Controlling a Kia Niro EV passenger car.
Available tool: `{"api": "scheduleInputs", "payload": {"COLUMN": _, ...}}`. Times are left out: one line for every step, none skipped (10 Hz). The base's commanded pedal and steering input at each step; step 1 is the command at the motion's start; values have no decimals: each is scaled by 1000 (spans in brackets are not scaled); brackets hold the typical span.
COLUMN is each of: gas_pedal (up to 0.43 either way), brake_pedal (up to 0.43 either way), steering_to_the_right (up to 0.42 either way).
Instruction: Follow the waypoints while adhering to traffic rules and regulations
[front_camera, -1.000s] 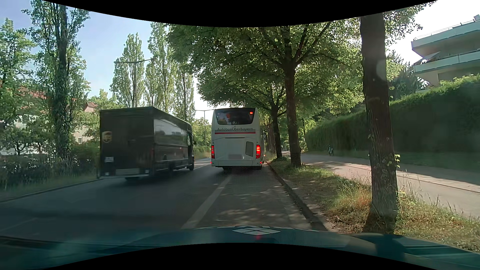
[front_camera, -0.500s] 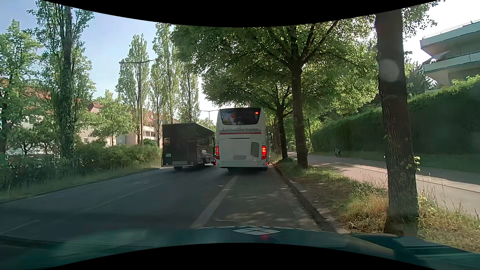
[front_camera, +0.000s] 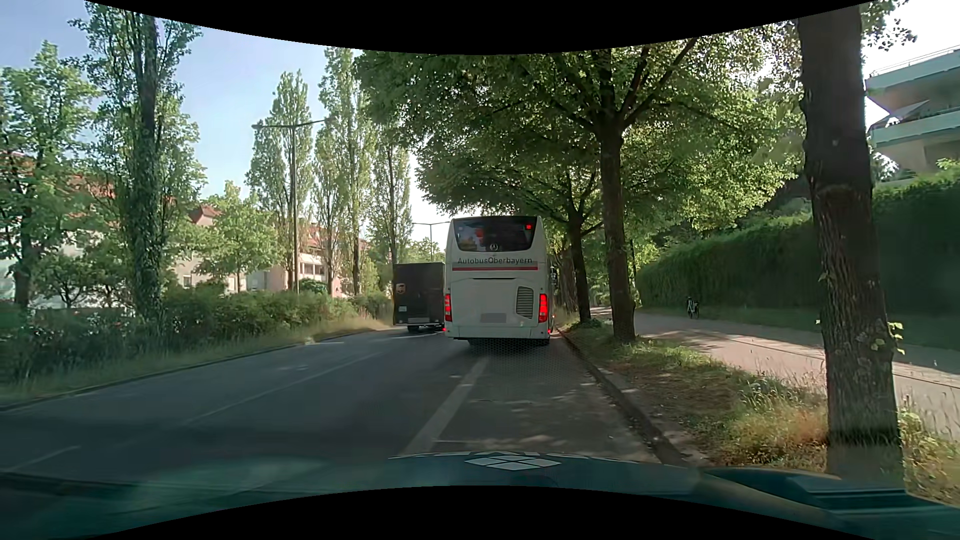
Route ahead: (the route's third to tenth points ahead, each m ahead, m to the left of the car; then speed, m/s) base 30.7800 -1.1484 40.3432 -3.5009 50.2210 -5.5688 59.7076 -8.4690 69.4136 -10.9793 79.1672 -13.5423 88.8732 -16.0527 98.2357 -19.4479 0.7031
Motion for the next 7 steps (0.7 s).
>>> {"api": "scheduleInputs", "payload": {"gas_pedal": 20, "brake_pedal": 0, "steering_to_the_right": -380}}
{"api": "scheduleInputs", "payload": {"gas_pedal": 20, "brake_pedal": 0, "steering_to_the_right": -393}}
{"api": "scheduleInputs", "payload": {"gas_pedal": 28, "brake_pedal": 0, "steering_to_the_right": -416}}
{"api": "scheduleInputs", "payload": {"gas_pedal": 28, "brake_pedal": 0, "steering_to_the_right": -436}}
{"api": "scheduleInputs", "payload": {"gas_pedal": 28, "brake_pedal": 0, "steering_to_the_right": -458}}
{"api": "scheduleInputs", "payload": {"gas_pedal": 28, "brake_pedal": 0, "steering_to_the_right": -468}}
{"api": "scheduleInputs", "payload": {"gas_pedal": 28, "brake_pedal": 0, "steering_to_the_right": -469}}
